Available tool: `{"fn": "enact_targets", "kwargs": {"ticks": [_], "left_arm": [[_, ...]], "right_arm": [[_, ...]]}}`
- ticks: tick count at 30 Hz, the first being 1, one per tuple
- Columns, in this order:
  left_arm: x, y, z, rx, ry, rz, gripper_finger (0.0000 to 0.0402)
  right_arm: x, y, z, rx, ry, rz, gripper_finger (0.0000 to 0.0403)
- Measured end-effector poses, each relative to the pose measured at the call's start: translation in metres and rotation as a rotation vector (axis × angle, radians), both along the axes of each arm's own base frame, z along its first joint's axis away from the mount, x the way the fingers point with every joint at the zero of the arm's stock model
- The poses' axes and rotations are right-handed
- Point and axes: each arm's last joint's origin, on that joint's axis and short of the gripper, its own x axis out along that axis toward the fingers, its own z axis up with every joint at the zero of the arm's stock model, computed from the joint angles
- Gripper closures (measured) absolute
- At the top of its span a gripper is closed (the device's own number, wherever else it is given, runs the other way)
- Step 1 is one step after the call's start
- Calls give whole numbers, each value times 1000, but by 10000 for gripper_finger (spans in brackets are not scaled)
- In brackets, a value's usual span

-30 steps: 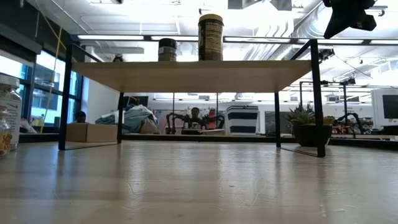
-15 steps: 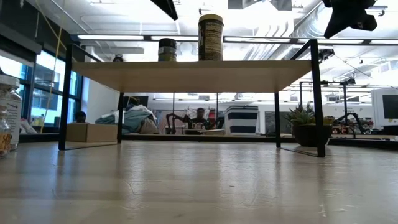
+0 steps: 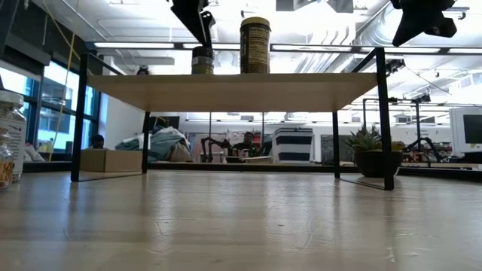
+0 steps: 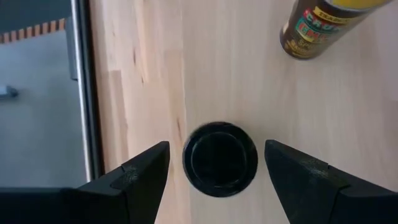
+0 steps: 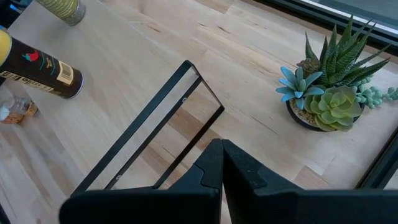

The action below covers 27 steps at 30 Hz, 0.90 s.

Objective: Shelf spices
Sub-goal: Remove the black seasoning bottle from the shelf

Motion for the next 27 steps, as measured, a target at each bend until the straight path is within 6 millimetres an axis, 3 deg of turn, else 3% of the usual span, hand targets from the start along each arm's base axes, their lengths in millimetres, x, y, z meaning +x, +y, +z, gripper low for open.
{"fn": "enact_targets", "kwargs": {"ticks": [7, 16, 27], "left_arm": [[1, 2, -3, -18, 9, -14, 140], [15, 11, -23, -14, 81, -2, 140], [18, 12, -37, -47, 193, 8, 140]], "right_arm": [[0, -1, 0, -20, 6, -14, 403], [0, -1, 0, -21, 7, -12, 403], [0, -1, 0, -23, 8, -9, 403]]}}
